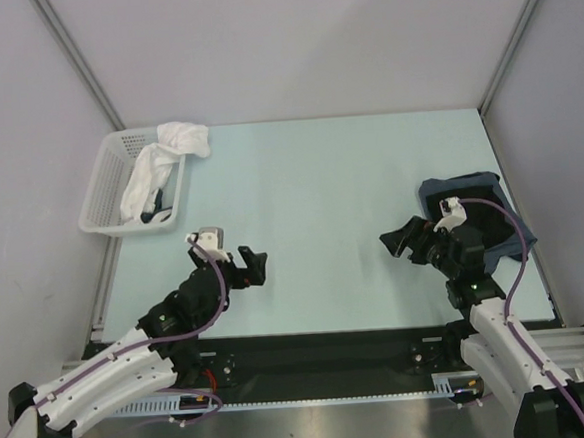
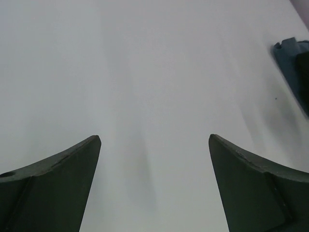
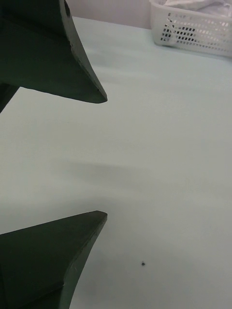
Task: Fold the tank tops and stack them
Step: Neatly place the folded tank top to the corner
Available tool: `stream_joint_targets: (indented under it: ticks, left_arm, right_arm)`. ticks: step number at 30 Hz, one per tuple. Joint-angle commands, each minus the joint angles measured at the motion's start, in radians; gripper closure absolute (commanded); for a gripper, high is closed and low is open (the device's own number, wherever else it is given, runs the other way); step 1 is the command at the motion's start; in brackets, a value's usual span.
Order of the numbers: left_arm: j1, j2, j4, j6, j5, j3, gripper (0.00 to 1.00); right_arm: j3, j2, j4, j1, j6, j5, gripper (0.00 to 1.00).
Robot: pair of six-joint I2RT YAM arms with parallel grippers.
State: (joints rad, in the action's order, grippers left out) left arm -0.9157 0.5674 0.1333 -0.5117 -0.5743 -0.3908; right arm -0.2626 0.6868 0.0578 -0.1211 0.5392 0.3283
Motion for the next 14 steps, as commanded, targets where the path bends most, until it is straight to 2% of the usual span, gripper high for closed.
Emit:
stream_joint_targets:
  ticks: [1,10,14]
  left_arm:
    - [0.006,-0.008,0.091,0.062,0.008,0.001,0.00]
    - [0.005,-0.201,0.023,0.122,0.034,0.093,0.00]
    - [0.005,-0.222,0.005,0.128,0.054,0.115,0.00]
  right_arm:
    - [0.042,0.005,0.137,-0.009,0.024,0.005,0.00]
    - [0.030,0.016,0.113,-0.014,0.015,-0.009,0.00]
    - [0.016,0.013,0.082,-0.015,0.018,-0.048,0.00]
